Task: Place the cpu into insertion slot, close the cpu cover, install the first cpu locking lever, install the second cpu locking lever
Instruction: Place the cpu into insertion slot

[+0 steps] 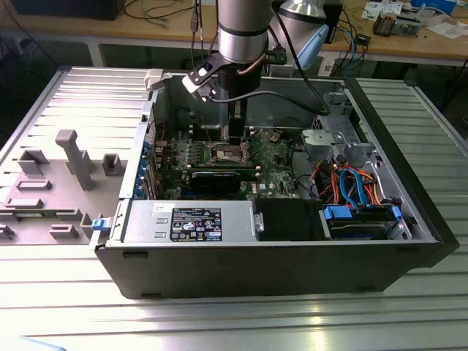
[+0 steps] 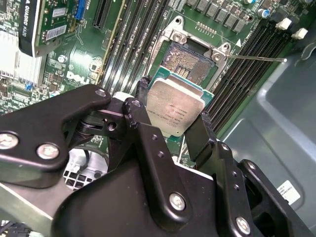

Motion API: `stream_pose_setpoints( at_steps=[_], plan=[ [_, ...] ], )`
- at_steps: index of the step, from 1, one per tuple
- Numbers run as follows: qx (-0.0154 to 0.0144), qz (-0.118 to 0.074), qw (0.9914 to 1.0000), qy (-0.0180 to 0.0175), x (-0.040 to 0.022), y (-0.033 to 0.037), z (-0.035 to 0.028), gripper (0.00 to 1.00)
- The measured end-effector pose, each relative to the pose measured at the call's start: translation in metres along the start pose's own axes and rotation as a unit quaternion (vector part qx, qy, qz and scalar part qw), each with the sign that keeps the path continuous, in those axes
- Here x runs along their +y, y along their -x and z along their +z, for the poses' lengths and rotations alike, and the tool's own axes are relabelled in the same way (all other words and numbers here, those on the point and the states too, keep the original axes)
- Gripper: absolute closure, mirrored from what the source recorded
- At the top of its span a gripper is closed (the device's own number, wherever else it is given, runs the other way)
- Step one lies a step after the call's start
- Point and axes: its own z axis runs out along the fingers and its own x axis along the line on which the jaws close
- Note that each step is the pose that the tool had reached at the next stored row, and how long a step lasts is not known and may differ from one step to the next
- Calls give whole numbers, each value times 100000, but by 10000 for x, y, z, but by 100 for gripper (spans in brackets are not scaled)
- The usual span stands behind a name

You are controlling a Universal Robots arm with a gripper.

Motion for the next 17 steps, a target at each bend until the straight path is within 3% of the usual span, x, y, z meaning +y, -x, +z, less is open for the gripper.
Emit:
stream_pose_setpoints(
  at_steps=[2, 7, 14, 17],
  plan=[
    [-4, -193, 100000, -1, 0, 0, 8, 45],
    [47, -4100, 99916, -83, -1, -4, 36, 45],
    [60, -4157, 99914, -77, -2, -6, 88, 45],
    [72, -5116, 99869, -98, -3, -11, 113, 45]
  ],
)
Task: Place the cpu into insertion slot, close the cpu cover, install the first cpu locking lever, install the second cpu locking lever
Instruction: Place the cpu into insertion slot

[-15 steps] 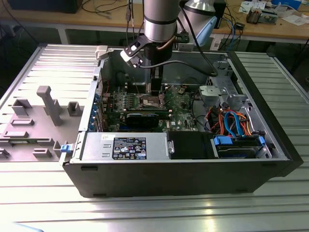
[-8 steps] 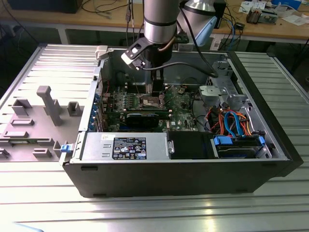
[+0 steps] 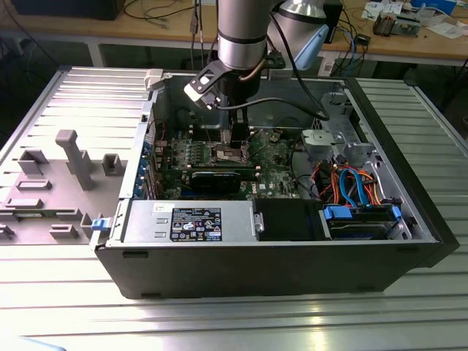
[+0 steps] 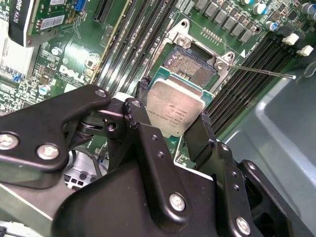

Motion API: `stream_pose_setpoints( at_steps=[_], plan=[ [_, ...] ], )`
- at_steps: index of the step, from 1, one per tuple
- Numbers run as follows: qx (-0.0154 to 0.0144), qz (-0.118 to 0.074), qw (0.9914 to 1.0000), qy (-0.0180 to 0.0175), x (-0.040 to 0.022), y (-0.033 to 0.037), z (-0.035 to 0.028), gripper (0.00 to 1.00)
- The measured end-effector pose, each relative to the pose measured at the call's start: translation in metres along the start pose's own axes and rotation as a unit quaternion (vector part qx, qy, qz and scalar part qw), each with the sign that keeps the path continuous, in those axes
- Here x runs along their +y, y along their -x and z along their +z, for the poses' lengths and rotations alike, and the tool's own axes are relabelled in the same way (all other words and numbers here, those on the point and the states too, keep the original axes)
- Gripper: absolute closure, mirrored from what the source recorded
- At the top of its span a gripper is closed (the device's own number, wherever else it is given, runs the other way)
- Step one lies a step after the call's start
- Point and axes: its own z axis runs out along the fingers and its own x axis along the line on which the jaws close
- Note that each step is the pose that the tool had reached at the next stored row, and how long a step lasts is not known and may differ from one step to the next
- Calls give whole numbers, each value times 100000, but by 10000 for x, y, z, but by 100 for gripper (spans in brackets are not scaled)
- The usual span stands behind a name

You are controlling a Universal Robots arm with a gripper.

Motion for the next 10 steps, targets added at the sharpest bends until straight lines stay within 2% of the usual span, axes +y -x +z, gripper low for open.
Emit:
stream_pose_setpoints(
  at_steps=[10],
  plan=[
    [1, -14, 100000, 0, -6, -48, 72, 45]
  ],
)
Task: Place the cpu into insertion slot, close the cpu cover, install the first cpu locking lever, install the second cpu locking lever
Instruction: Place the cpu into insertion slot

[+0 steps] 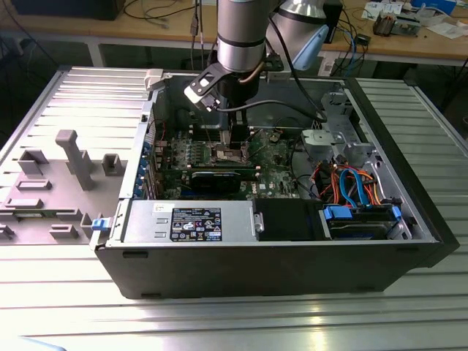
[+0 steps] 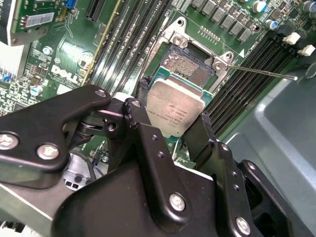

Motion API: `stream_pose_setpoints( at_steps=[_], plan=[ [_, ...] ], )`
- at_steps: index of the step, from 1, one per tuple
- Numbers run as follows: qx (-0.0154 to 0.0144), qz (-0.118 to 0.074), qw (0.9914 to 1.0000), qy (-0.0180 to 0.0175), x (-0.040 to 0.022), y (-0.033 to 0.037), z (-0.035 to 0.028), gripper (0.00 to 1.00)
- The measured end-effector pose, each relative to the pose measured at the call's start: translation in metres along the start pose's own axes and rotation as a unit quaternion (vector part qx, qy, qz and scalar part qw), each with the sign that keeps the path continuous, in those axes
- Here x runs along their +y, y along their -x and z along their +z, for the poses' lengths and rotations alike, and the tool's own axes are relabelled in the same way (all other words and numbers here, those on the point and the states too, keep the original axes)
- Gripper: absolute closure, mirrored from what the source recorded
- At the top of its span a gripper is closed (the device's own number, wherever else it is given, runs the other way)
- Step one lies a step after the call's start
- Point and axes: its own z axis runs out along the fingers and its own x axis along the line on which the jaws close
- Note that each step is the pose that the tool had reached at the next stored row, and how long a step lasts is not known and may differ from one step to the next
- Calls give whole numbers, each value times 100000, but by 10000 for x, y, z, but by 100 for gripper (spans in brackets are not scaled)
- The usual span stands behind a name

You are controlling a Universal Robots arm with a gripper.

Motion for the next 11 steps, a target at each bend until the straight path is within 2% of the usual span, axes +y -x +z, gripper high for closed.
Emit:
stream_pose_setpoints(
  at_steps=[11],
  plan=[
    [-4, 181, 100000, 1, -21, -44, 105, 45]
  ],
)
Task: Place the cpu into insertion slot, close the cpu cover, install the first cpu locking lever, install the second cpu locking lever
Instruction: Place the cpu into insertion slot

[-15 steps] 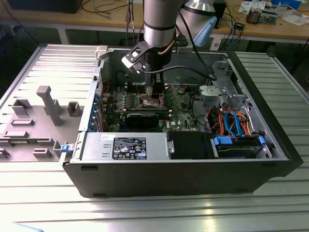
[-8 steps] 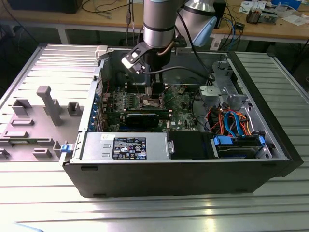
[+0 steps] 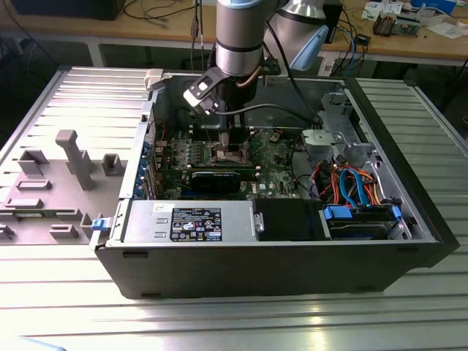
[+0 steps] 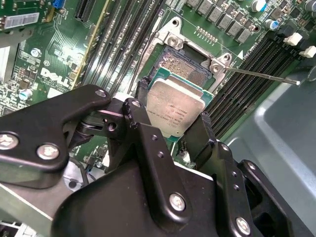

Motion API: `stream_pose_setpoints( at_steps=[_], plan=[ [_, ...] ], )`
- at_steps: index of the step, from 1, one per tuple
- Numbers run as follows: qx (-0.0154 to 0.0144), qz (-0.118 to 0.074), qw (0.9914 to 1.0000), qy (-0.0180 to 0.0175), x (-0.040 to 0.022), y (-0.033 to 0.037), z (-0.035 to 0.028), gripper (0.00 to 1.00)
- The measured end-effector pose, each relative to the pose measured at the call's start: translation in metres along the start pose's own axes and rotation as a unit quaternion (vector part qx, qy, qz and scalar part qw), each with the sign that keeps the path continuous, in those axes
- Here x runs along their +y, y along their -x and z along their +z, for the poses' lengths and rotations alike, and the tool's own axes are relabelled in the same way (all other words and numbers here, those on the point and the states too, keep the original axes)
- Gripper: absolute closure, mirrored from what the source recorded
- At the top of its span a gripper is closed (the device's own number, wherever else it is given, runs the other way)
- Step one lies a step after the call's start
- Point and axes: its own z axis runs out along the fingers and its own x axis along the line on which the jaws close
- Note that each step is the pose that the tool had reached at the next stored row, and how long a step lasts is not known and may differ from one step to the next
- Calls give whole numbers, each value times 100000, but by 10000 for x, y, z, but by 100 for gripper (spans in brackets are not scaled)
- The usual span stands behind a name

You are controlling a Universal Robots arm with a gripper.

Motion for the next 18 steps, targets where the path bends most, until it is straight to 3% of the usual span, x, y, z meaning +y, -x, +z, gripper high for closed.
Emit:
stream_pose_setpoints(
  at_steps=[18],
  plan=[
    [-6, 280, 100000, 5, -28, -38, 213, 45]
  ],
)
